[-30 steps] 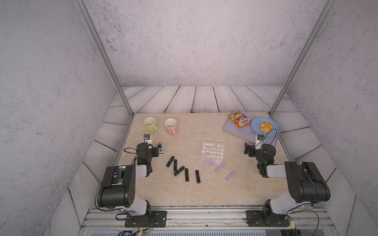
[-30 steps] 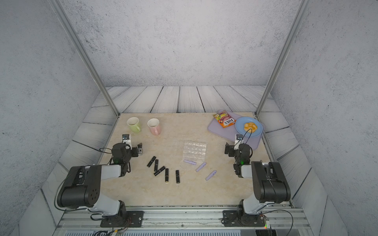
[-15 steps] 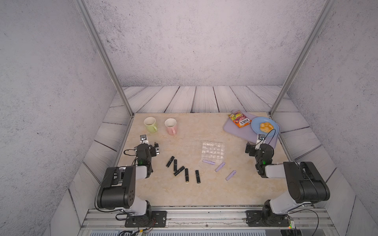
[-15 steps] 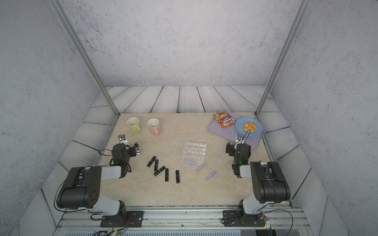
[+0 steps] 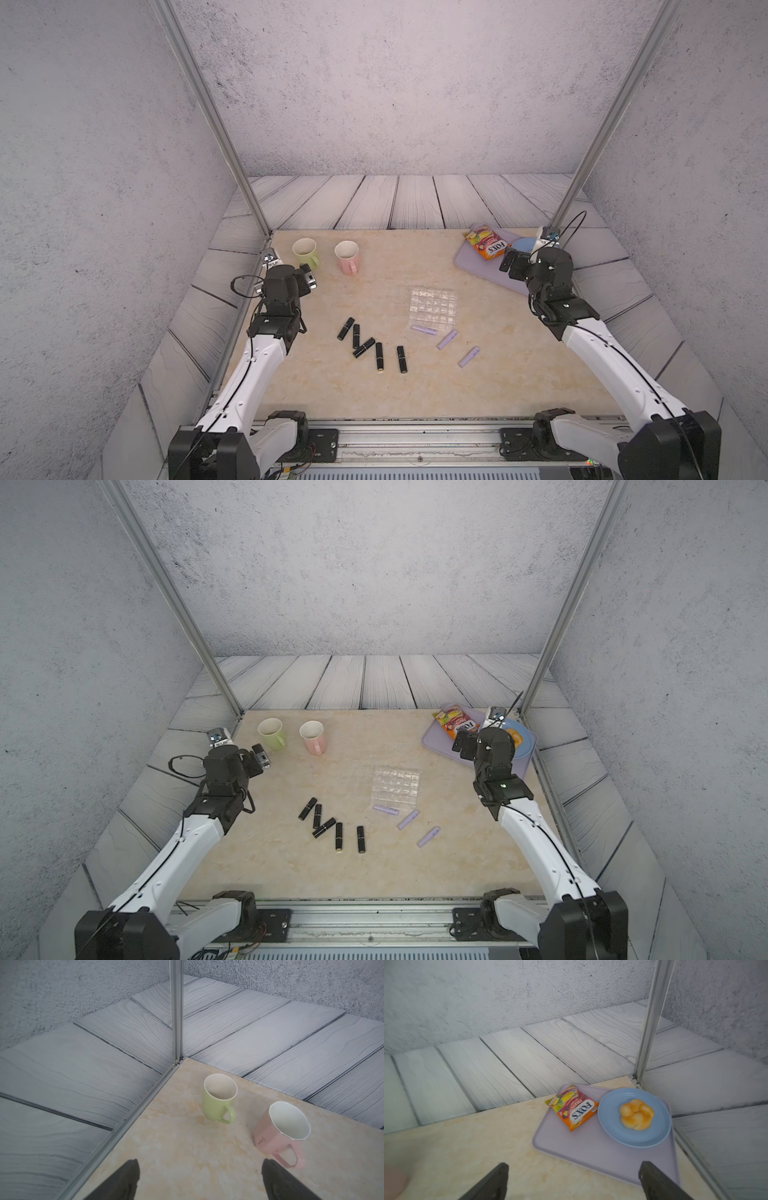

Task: Arrange the lipsticks in the organizer
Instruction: Pick up the lipstick at the center of the board.

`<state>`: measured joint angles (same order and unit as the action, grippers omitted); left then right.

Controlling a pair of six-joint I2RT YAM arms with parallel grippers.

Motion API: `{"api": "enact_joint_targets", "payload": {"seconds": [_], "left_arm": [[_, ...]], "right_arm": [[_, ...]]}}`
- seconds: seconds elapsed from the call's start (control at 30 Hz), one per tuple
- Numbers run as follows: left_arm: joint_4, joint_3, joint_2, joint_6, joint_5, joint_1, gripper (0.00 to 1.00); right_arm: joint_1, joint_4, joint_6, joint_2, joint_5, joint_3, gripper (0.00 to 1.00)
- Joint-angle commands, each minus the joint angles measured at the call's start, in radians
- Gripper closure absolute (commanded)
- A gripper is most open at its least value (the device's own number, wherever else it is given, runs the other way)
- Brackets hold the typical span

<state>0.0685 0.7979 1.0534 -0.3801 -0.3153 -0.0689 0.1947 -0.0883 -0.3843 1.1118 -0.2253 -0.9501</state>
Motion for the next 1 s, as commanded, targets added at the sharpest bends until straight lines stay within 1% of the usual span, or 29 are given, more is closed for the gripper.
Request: {"api": "enact_joint_targets", "payload": {"seconds": [0.0, 0.03, 0.07, 0.13, 0.2, 0.23, 0.3, 0.37, 0.47, 0.6, 0.67, 0.8, 0.83, 0.9, 0.97], "left_arm": [[0.334, 0.062, -0.037, -0.229, 0.029, 0.004, 0.02], [0.377, 0.069, -0.048, -0.266, 0.060, 0.014, 0.02], [0.394, 0.070, -0.061, -0.276, 0.115, 0.027, 0.02], [0.374, 0.087, -0.075, -0.221, 0.253, 0.036, 0.02], [0.388, 0.139, -0.070, -0.163, 0.378, 0.037, 0.02], [0.415, 0.167, -0.064, -0.149, 0.422, 0.037, 0.02], [0.480, 0.209, -0.058, -0.139, 0.471, 0.037, 0.00], [0.524, 0.225, -0.067, -0.110, 0.525, 0.036, 0.01], [0.582, 0.218, -0.089, -0.114, 0.543, 0.024, 0.05], [0.685, 0.211, -0.094, -0.125, 0.515, -0.025, 0.10], [0.737, 0.202, -0.098, -0.130, 0.517, -0.063, 0.13], [0.779, 0.170, -0.123, -0.161, 0.445, -0.184, 0.16], [0.777, 0.165, -0.121, -0.171, 0.421, -0.222, 0.16], [0.759, 0.166, -0.099, -0.181, 0.415, -0.261, 0.17], [0.730, 0.167, -0.058, -0.179, 0.435, -0.291, 0.18]], "right_arm": [[-0.019, -0.242, -0.233, -0.036, 0.302, 0.010, 0.01], [-0.020, -0.254, -0.256, -0.045, 0.338, 0.011, 0.01], [-0.020, -0.297, -0.275, -0.046, 0.353, 0.000, 0.05], [-0.019, -0.399, -0.255, -0.029, 0.397, -0.052, 0.10], [-0.018, -0.522, -0.244, -0.009, 0.428, -0.113, 0.12], [-0.014, -0.561, -0.235, 0.001, 0.445, -0.140, 0.13], [0.007, -0.670, -0.211, 0.009, 0.461, -0.173, 0.13], [0.049, -0.745, -0.193, -0.003, 0.432, -0.178, 0.13], [0.130, -0.815, -0.187, -0.016, 0.372, -0.183, 0.12], [0.238, -0.888, -0.198, -0.012, 0.318, -0.191, 0.12], [0.291, -0.920, -0.212, -0.016, 0.285, -0.194, 0.12], [0.390, -1.005, -0.254, -0.008, 0.214, -0.188, 0.14], [0.411, -1.021, -0.273, -0.007, 0.202, -0.172, 0.15], [0.432, -1.027, -0.312, -0.009, 0.176, -0.137, 0.18], [0.434, -0.986, -0.347, -0.011, 0.166, -0.092, 0.26]]}}
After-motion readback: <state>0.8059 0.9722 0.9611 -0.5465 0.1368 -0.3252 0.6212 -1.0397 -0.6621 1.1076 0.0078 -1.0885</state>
